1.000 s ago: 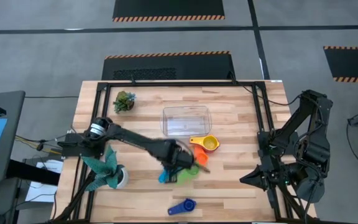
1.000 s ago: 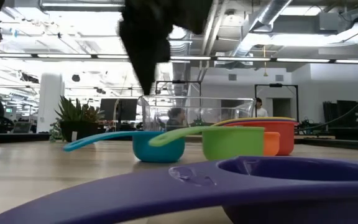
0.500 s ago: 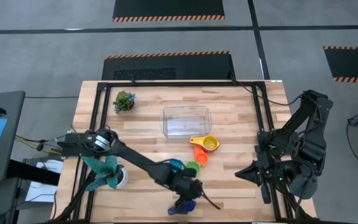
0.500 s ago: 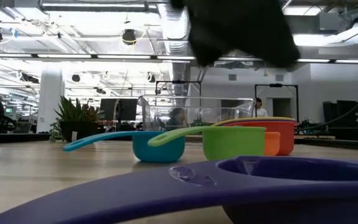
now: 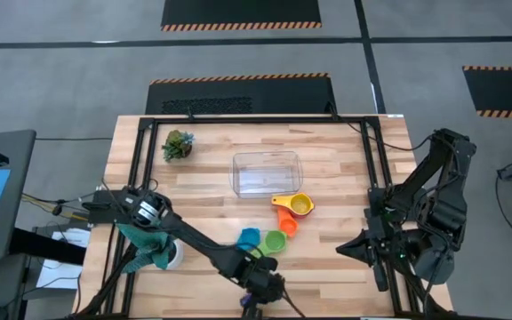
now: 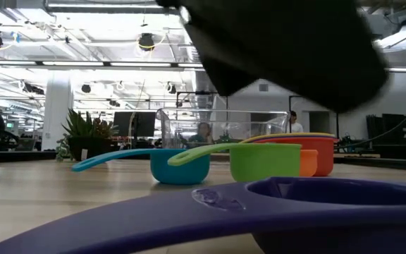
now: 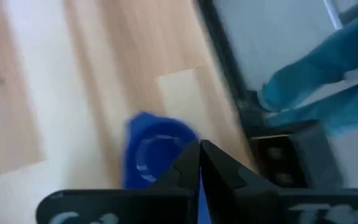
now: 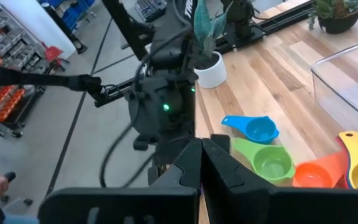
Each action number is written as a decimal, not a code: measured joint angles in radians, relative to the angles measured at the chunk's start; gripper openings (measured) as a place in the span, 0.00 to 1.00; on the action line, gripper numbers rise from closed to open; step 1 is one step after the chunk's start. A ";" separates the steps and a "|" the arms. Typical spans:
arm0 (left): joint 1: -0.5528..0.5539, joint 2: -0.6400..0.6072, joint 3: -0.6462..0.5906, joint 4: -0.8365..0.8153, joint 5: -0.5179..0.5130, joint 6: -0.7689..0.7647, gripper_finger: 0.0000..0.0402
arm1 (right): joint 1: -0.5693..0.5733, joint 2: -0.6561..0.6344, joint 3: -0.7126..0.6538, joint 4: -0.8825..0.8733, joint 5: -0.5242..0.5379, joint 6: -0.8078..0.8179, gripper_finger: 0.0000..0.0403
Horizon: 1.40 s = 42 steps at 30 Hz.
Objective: Nest measuring cups in basket
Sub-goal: Adjust the measuring cup on table
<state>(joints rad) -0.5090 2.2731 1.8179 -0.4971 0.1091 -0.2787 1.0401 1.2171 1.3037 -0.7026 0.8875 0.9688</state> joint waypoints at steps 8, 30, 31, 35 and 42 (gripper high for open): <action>0.021 0.024 0.000 0.000 0.046 0.035 0.00 | 0.000 0.000 0.000 0.013 -0.003 0.002 0.07; 0.098 0.021 -0.016 0.012 0.073 0.204 0.00 | 0.000 0.000 0.000 0.015 -0.004 0.001 0.07; 0.103 0.021 -0.016 0.015 0.084 0.199 0.00 | 0.000 0.000 0.000 0.015 -0.004 0.001 0.07; 0.100 0.021 0.002 0.010 0.163 0.156 0.00 | 0.000 0.000 0.000 0.013 -0.004 0.000 0.07; 0.048 0.019 -0.004 0.001 0.174 0.146 0.00 | 0.000 0.000 0.000 -0.011 -0.006 -0.001 0.07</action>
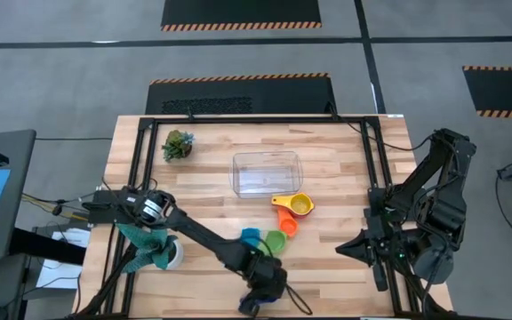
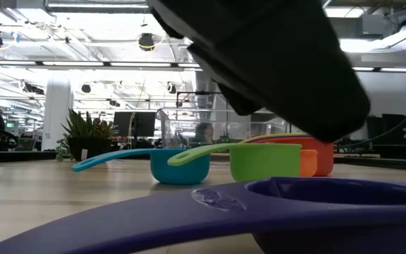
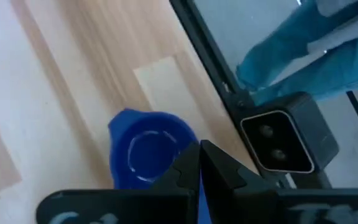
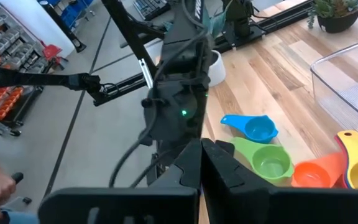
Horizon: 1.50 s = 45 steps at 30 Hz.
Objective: Nest measuring cups in basket
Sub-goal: Adjust the measuring cup on table, then stack the green measuring cup on top of the blue measuring cup
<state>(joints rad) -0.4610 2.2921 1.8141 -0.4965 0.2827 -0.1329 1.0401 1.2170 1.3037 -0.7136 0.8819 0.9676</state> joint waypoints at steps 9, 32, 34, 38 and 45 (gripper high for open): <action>0.012 0.083 0.009 0.081 0.036 -0.039 0.00 | 0.000 0.000 0.000 -0.001 -0.002 0.011 0.07; 0.170 0.082 0.314 -0.166 -0.243 0.165 0.00 | -0.001 0.000 0.000 0.000 -0.025 0.029 0.07; 0.150 0.079 0.391 -0.286 -0.244 0.139 0.00 | -0.001 0.000 0.000 -0.019 -0.047 0.029 0.07; 0.104 0.076 0.505 -0.569 -0.248 0.053 0.00 | -0.001 0.000 0.000 -0.071 -0.097 0.029 0.07; 0.016 0.065 0.537 -1.069 -0.364 -0.141 0.00 | -0.003 0.000 0.000 -0.204 -0.121 0.028 0.07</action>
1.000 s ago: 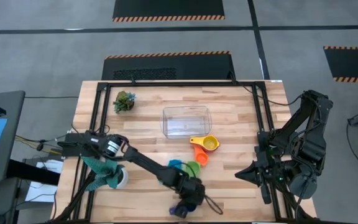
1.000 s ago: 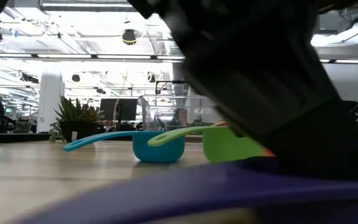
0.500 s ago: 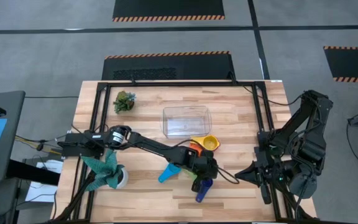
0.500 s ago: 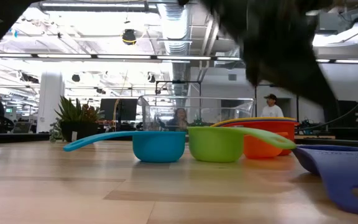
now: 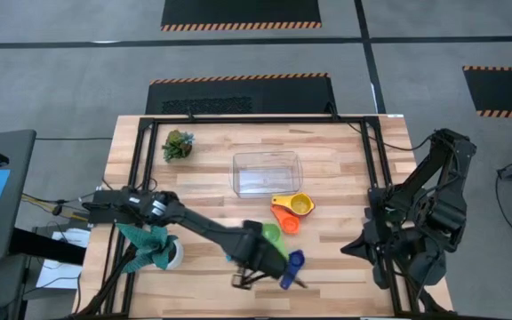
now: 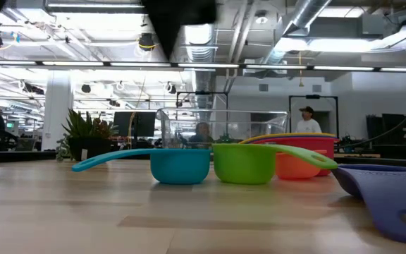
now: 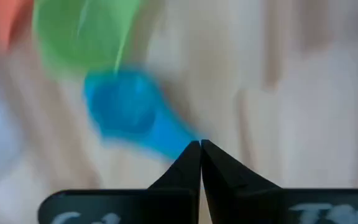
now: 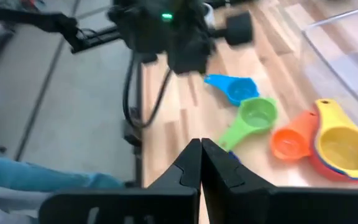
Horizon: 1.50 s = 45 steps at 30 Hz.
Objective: Nest measuring cups in basket
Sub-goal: Stack the green measuring cup on top of the blue measuring cup
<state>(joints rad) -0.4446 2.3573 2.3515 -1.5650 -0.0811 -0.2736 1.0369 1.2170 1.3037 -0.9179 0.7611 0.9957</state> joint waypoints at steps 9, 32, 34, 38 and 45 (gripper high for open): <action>-0.083 -0.138 -0.142 -0.008 -0.105 -0.084 0.00 | -0.224 0.073 -0.001 -0.122 0.055 -0.135 0.07; -0.038 -1.171 -1.125 0.147 -0.572 -0.449 0.00 | -0.757 0.512 0.001 0.382 -0.562 -0.597 0.07; -0.006 -1.216 -1.138 0.206 -0.605 -0.392 0.00 | -0.773 0.542 0.000 0.385 -0.601 -0.563 0.07; 0.048 -1.264 -1.162 0.293 -0.613 -0.277 0.00 | -0.778 0.575 0.000 0.377 -0.676 -0.421 0.06; 0.100 -1.258 -1.166 0.301 -0.613 -0.193 0.00 | -0.698 0.571 0.001 0.381 -0.606 -0.359 0.03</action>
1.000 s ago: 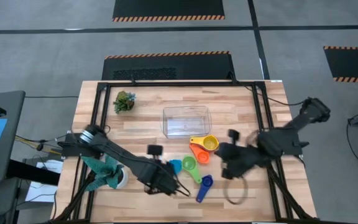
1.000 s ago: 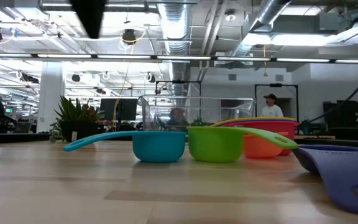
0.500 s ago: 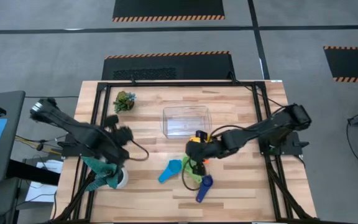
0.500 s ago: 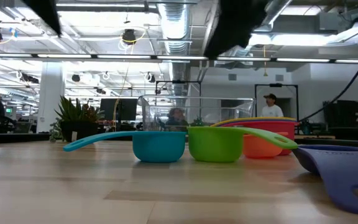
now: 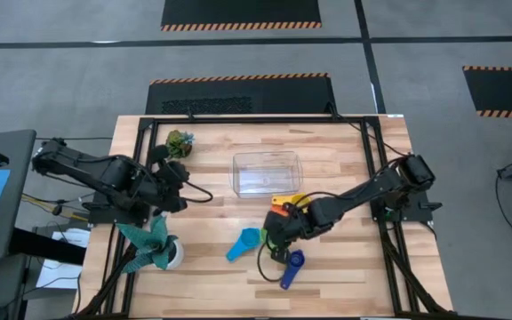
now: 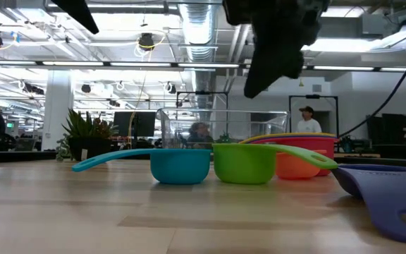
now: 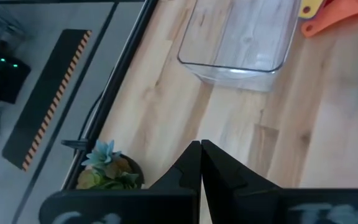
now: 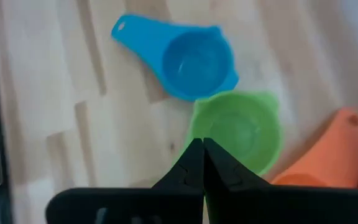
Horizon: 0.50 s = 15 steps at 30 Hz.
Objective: Nest measuring cups in basket
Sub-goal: Stack the green measuring cup on top of the blue measuring cup
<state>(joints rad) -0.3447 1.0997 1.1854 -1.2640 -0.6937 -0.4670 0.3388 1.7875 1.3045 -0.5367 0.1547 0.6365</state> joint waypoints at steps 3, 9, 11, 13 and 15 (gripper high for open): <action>0.011 0.011 0.000 0.002 -0.002 0.019 0.00 | -0.005 -0.001 0.000 -0.005 0.017 -0.006 0.05; 0.014 0.024 0.000 0.000 0.004 0.030 0.00 | -0.018 0.000 0.000 0.000 0.004 -0.305 0.12; 0.014 0.028 0.000 -0.002 0.005 0.034 0.00 | -0.023 0.000 0.000 0.001 0.002 -0.391 0.14; 0.014 0.033 0.000 -0.002 0.005 0.033 0.00 | -0.030 0.000 0.000 -0.005 0.001 -0.448 0.16; 0.014 0.046 0.000 -0.001 0.008 0.026 0.00 | -0.038 0.000 0.000 -0.002 0.001 -0.474 0.17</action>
<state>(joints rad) -0.3309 1.1455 1.1851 -1.2648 -0.6853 -0.4408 0.3005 1.7874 1.3045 -0.5384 0.1558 0.1625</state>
